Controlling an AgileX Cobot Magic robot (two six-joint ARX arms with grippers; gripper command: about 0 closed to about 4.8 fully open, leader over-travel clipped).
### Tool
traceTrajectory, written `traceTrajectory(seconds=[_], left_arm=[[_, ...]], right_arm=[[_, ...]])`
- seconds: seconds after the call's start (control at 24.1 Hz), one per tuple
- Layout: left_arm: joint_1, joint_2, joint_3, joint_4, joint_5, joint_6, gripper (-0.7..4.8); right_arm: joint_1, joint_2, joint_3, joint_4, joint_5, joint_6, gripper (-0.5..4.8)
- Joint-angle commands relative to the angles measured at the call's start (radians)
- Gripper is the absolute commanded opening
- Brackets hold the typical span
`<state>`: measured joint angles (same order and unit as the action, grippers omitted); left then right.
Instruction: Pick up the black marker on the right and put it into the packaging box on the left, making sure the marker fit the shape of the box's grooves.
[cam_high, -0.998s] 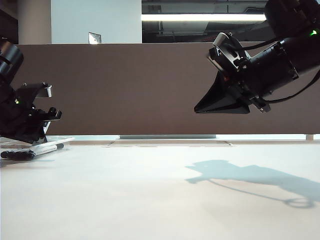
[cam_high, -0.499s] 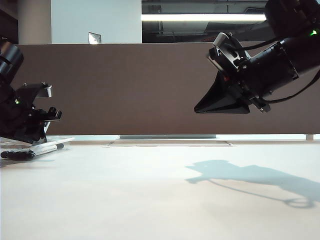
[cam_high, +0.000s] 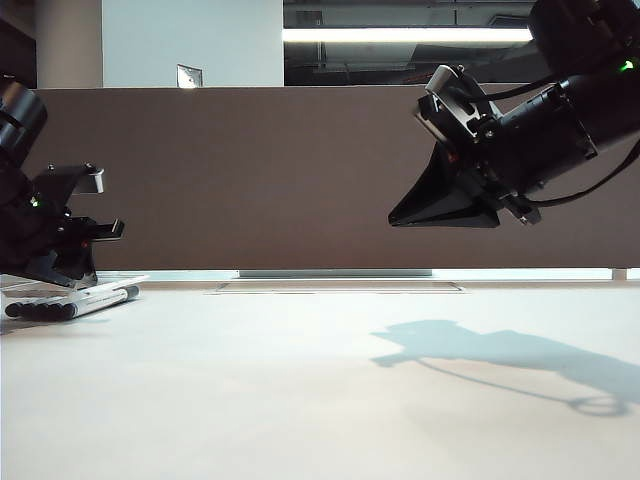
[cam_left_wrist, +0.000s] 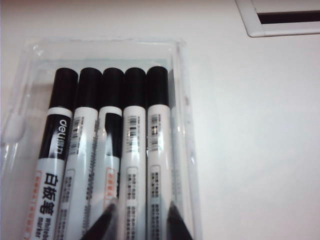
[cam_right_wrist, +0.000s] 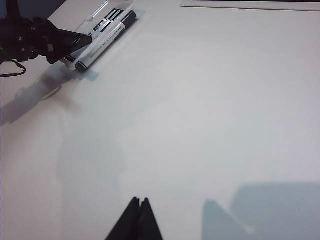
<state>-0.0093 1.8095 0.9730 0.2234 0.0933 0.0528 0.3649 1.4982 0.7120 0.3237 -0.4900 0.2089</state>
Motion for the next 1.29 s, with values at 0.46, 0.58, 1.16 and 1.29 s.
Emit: traceTrajectory(seconds=[0.46, 0.58, 1.16, 1.29], left_arm=[[0.0, -0.044, 0.005, 0.064, 0.0, 0.022, -0.06], [0.0, -0.093, 0.005, 0.061, 0.0, 0.022, -0.06], [-0.014, -0.514, -0.032, -0.25, 0.0, -0.117, -0.06], [-0.015, -0.603, -0.091, -0.249, 0.0, -0.116, -0.06]], right_arm=[[0.002, -0.006, 0.003, 0.028, 0.01, -0.004, -0.06], [0.002, -0.006, 0.003, 0.032, 0.05, -0.004, -0.06], [0.0, -0.425, -0.004, -0.32, 0.351, -0.141, -0.06], [0.0, -0.519, -0.028, -0.381, 0.367, -0.166, -0.06]])
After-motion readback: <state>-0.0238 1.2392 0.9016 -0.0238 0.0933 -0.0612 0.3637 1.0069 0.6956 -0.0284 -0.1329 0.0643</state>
